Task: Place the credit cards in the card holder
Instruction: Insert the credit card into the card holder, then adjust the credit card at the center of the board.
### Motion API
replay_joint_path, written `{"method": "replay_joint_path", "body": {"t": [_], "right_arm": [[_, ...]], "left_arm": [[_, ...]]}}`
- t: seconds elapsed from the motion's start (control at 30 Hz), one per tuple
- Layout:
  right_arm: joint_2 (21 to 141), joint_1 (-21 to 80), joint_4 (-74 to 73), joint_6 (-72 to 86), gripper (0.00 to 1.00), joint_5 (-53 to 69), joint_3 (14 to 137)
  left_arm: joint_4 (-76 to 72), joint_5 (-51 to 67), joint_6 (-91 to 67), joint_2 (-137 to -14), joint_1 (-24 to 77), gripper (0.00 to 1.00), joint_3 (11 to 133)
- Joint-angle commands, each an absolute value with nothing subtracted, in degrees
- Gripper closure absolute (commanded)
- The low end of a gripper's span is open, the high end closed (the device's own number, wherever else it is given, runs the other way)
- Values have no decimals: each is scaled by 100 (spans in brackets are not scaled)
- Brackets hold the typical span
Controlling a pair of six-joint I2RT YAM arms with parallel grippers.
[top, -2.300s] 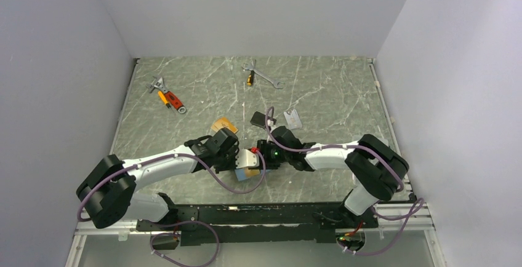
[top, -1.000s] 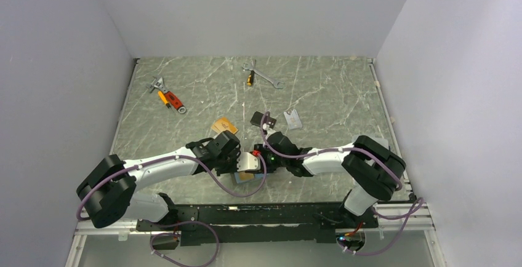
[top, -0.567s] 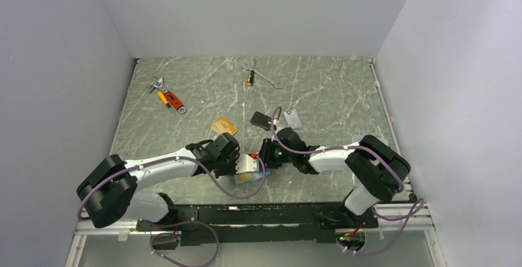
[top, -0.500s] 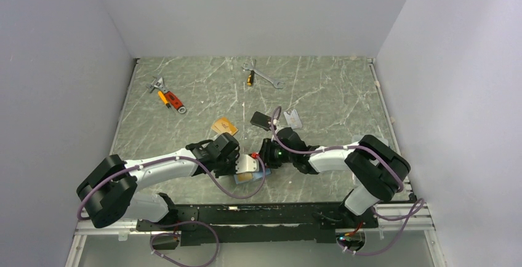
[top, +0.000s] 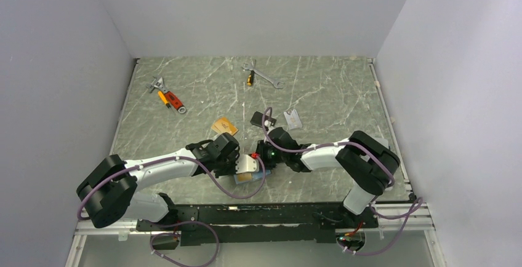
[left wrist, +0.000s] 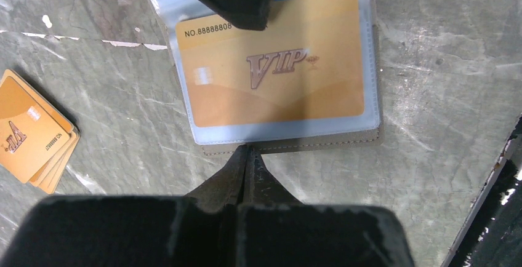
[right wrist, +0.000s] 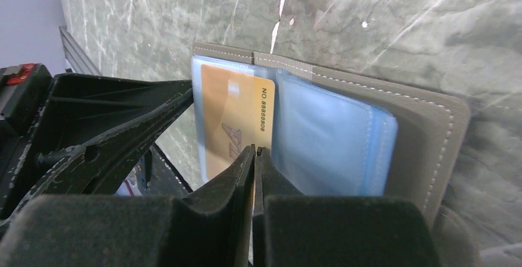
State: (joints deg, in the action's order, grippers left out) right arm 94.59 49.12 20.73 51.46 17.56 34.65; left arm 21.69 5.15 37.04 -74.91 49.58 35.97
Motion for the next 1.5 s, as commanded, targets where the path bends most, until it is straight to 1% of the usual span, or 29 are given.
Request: {"method": "replay_joint_path", "body": {"t": [0.0, 0.17, 0.27, 0.37, 0.43, 0.53, 0.63, 0.73, 0.77, 0.8, 0.83, 0.87, 0.93, 1.07, 1.2, 1.37, 1.47], "right_arm": [[9574, 5040, 1879, 5041, 94, 1618, 3765], [9501, 5101, 1915, 4957, 93, 1700, 3818], [9333, 5077, 1725, 4911, 91, 1600, 3800], [8928, 4854, 1555, 4839, 85, 1481, 3650], [8646, 4686, 1455, 4774, 77, 1378, 3532], [8432, 4519, 1142, 4599, 71, 1339, 3587], [8182, 4420, 909, 4457, 63, 1232, 3648], [7944, 4295, 531, 4240, 54, 1008, 3816], [7881, 4234, 370, 4158, 51, 926, 3896], [7814, 4144, 232, 4069, 49, 866, 3970], [7747, 4041, 69, 3989, 46, 780, 4060], [7713, 3944, 32, 3876, 44, 696, 4151], [7703, 3669, -214, 3728, 42, 553, 4378], [7997, 3247, -155, 3507, 42, 431, 4766], [8816, 2962, -91, 3213, 42, 554, 5449], [9913, 2722, -89, 2807, 43, 861, 6512], [10585, 2625, -209, 2681, 44, 980, 7114]], "left_arm": [[2053, 619, 3749, -7532, 4986, 100, 3725], [2015, 565, 3803, -7578, 4984, 100, 3788], [2106, 550, 3814, -7602, 4983, 100, 3896], [2375, 532, 3815, -7543, 4989, 100, 4094], [2655, 565, 3778, -7459, 4980, 100, 4251], [3087, 604, 3717, -7335, 4966, 100, 4462], [3433, 657, 3656, -7179, 4955, 87, 4583], [3696, 671, 3577, -7061, 4912, 78, 4658], [3792, 672, 3538, -7025, 4870, 68, 4704], [3868, 723, 3472, -6990, 4784, 51, 4774], [3945, 783, 3397, -6968, 4683, 39, 4884], [4012, 859, 3327, -6974, 4550, 33, 5001], [4165, 1107, 3096, -7159, 4094, 25, 5488], [4443, 1629, 2657, -7954, 3425, 21, 6686], [4400, 1912, 2204, -8804, 3216, 21, 7660], [3708, 1969, 1998, -9630, 3218, 23, 8024], [3088, 1660, 2364, -9928, 3228, 24, 7844]]}}
